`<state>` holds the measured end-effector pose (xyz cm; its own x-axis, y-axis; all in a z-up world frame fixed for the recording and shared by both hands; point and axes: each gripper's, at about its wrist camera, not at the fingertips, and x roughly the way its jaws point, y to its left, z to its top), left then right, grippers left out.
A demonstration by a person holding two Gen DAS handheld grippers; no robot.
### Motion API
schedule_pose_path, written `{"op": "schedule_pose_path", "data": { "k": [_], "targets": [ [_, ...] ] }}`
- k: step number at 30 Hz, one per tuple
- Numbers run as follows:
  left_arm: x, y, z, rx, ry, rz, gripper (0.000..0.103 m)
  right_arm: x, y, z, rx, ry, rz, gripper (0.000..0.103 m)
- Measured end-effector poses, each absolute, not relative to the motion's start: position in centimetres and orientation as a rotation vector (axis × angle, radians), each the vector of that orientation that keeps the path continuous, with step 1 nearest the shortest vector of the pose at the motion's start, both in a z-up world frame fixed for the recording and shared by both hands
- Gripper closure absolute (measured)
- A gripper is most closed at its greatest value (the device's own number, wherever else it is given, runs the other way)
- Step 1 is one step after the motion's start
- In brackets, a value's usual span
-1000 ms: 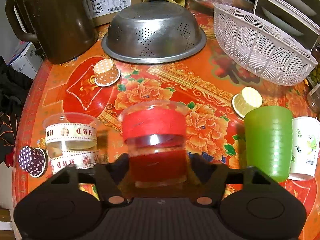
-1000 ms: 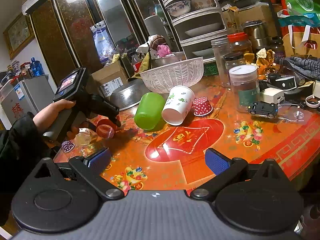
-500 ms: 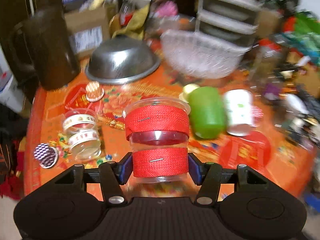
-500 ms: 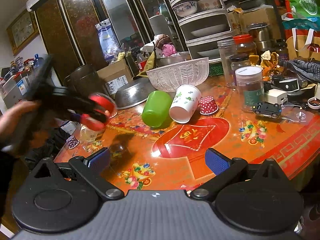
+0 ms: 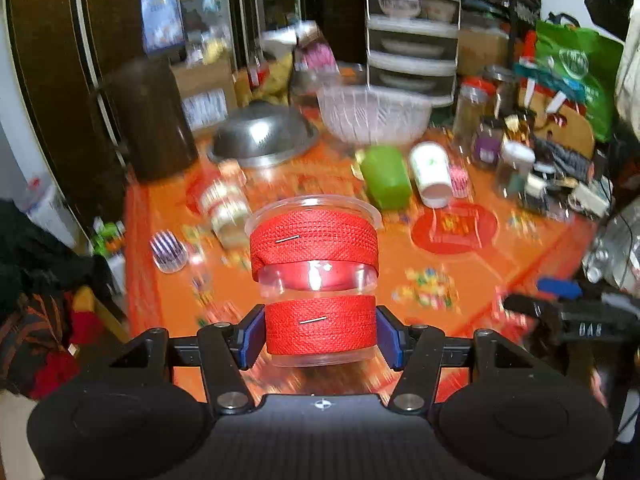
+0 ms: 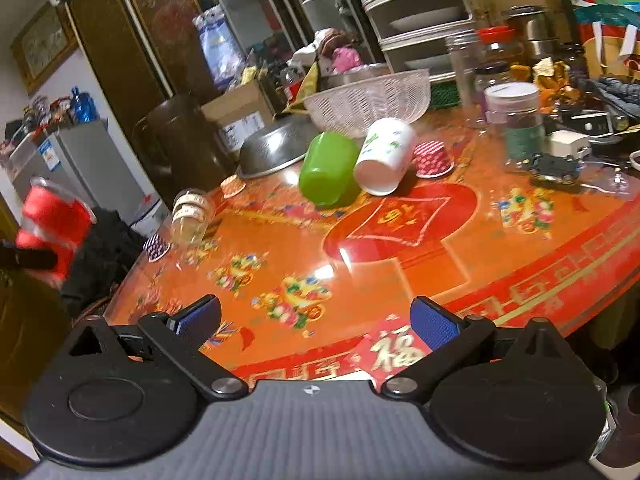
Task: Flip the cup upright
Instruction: 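Lift the red-banded cup off the table with the left tool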
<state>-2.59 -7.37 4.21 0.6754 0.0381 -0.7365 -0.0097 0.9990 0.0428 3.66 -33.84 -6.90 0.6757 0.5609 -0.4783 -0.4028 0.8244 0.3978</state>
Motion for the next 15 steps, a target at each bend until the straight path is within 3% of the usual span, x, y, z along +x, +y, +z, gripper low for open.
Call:
{"op": "schedule_pose_path", "data": {
  "k": [8,15],
  "targets": [
    [-1.2,-6.7,-2.6,-0.172,0.862,-0.021,0.043,4.7,-31.0,-6.9,0.316,0.749,0.618,0.001],
    [-0.6,-7.4,-5.3,-0.245,0.91,-0.085,0.043,6.5,-28.0,-5.9,0.371,0.905,0.687,0.001]
  ]
}}
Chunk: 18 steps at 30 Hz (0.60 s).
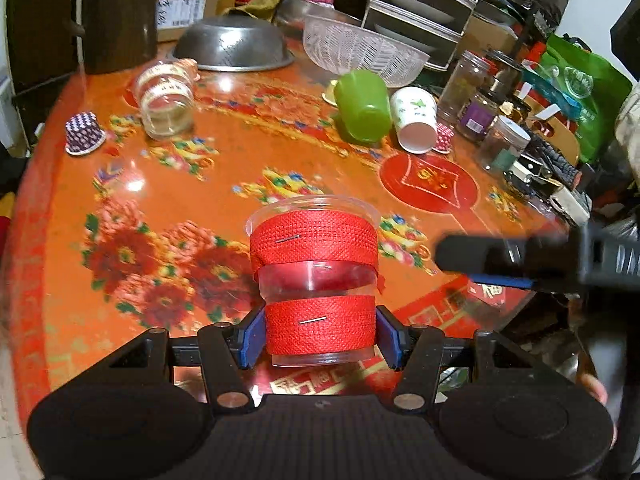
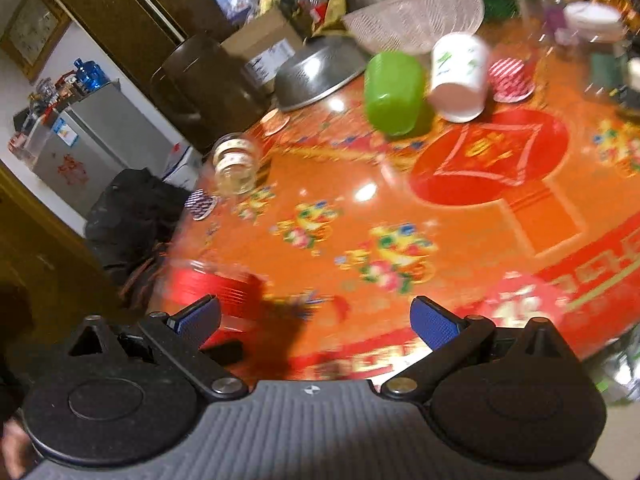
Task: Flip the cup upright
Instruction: 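Lift the red-banded cup off the table with the left tool, then close the right tool on the cup while the left tool opens and releases it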
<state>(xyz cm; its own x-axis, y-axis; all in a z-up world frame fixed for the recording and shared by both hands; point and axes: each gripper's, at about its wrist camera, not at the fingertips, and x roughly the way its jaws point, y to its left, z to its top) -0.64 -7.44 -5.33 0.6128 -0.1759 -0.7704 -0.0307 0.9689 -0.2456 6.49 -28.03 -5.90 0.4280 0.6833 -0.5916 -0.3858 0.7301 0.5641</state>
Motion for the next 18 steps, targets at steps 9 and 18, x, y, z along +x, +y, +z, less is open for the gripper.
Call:
{"op": "schedule_pose_path", "data": {
  "k": [9,18],
  "targets": [
    [-0.2,-7.2,-6.6,-0.31,0.917,-0.122,0.044,9.3,-23.8,-7.2,0.489,1.155,0.778,0.001],
    [-0.1,-6.4,-6.7,-0.342,0.916,-0.149,0.043,9.7,-21.7,-7.1,0.449,1.22,0.753,0.014]
  ]
}}
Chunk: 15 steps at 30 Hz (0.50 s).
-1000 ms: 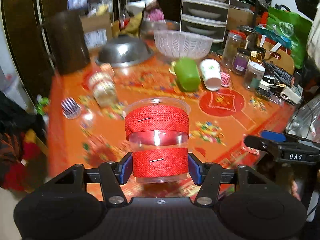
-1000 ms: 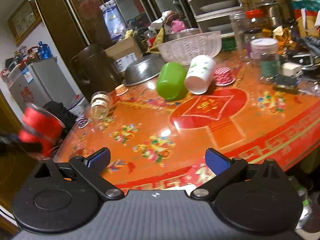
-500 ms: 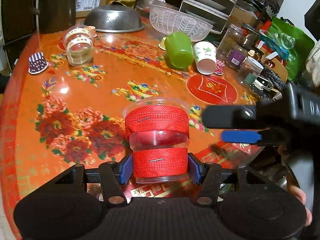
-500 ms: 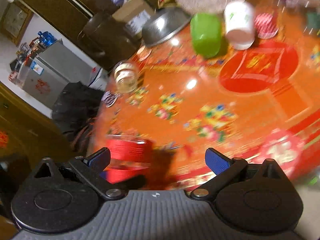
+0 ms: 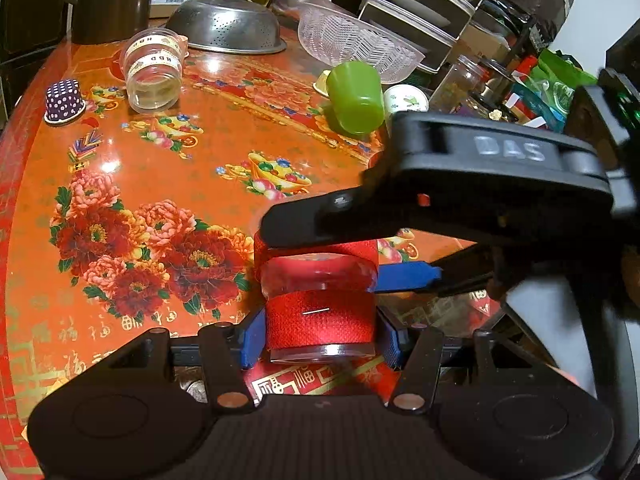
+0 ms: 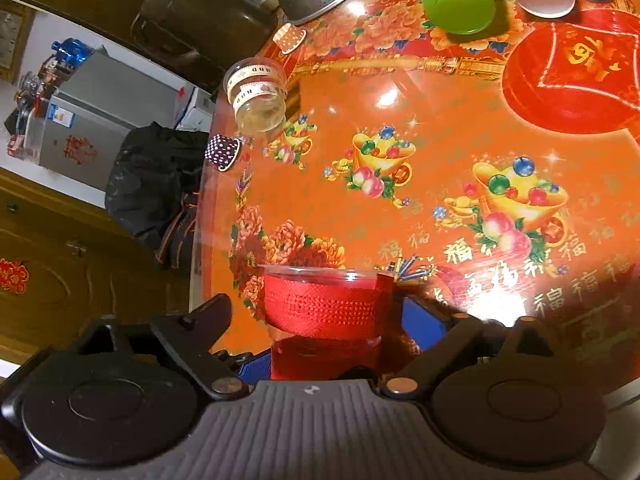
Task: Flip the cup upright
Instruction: 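Close the right tool on the cup while the left tool opens and releases it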
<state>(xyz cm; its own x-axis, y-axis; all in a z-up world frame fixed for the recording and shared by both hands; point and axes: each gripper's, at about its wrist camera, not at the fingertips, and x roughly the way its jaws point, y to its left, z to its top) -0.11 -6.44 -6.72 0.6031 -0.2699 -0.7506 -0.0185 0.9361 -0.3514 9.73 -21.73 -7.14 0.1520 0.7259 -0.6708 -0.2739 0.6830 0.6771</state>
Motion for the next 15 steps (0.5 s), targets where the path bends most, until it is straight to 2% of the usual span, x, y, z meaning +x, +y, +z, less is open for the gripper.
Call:
{"op": "schedule_pose_path", "data": {
  "k": [10,15],
  "targets": [
    [-0.1,-5.9,-6.8,-0.358,0.922,-0.166,0.043,10.7,-20.3,-7.2,0.379,1.25,0.71,0.03],
    [-0.1,-5.9,-6.8,-0.355,0.921,-0.168,0.043,10.9,-20.1,-7.2,0.378,1.257,0.704,0.032]
  ]
}}
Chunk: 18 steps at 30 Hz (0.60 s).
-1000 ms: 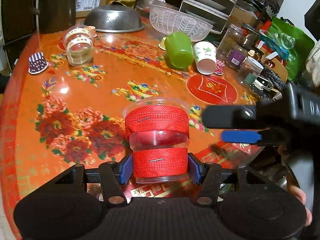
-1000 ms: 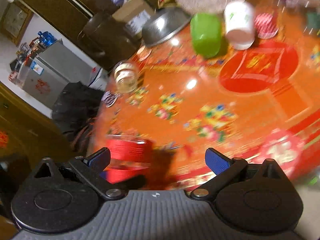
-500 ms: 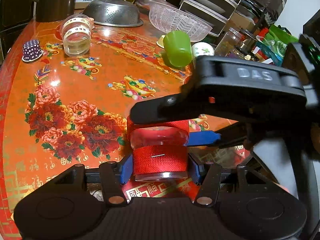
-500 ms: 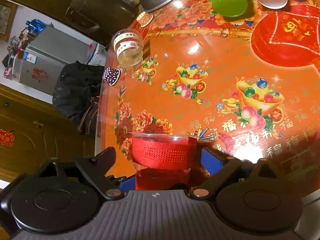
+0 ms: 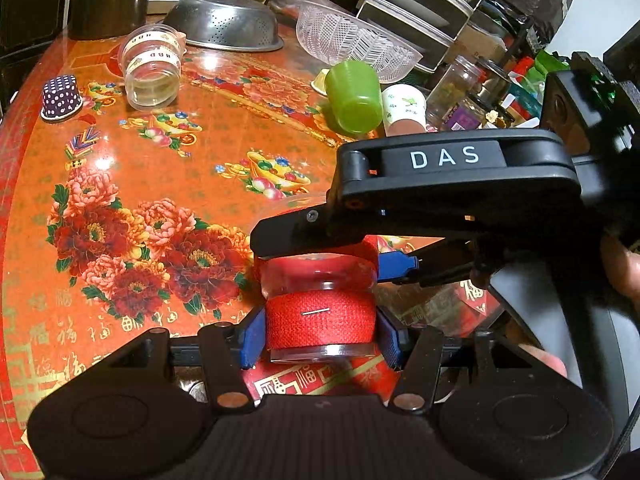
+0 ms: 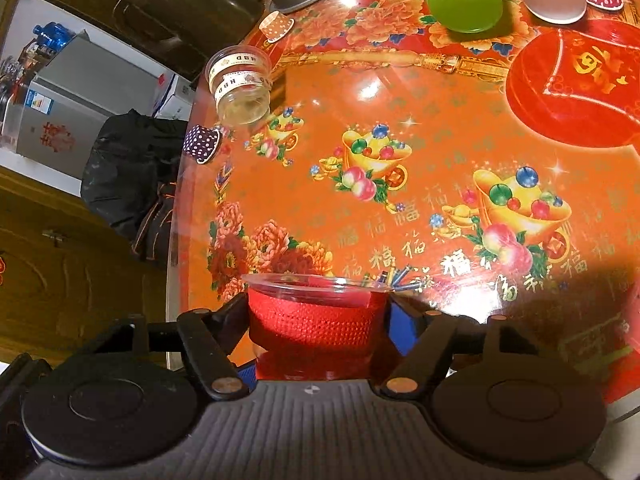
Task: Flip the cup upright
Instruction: 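Close the right tool on the cup while the left tool opens and releases it, then rotate the cup rim-up with the right tool and lower it toward the table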
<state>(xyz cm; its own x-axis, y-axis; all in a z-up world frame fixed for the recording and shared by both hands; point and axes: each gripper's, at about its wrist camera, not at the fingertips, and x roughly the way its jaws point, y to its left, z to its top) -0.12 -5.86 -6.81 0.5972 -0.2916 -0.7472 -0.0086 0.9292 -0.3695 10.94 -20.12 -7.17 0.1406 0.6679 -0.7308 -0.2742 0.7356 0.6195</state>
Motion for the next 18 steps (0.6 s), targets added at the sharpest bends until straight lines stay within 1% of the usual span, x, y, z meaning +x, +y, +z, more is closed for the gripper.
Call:
{"op": "schedule_pose_path", "data": {
  "k": [7,8,9,11,14,18],
  "targets": [
    [-0.4,-6.0,-6.7,-0.339,0.911,-0.167,0.042,11.1,-20.2,-7.3,0.397,1.27,0.705,0.034],
    [-0.5,-6.0,-6.7,-0.34,0.904,-0.166,0.035,11.1,-20.2,-7.3,0.401,1.272,0.708,0.035],
    [-0.7,-6.0,-6.7,-0.341,0.897,-0.17,0.022,11.1,-20.2,-7.3,0.407,1.274,0.71,0.035],
    [-1.2,-5.9,-6.6,-0.332,0.877,-0.174,0.01,11.0,-20.2,-7.3,0.405,1.274,0.71,0.035],
    [-2.5,-5.6,-6.6,-0.283,0.866,-0.193,0.007,11.0,-20.2,-7.3,0.41,1.279,0.712,0.034],
    [-5.7,-4.2,-6.3,-0.237,0.812,-0.207,0.007,10.7,-20.1,-7.3,0.417,1.277,0.722,0.034]
  ]
}}
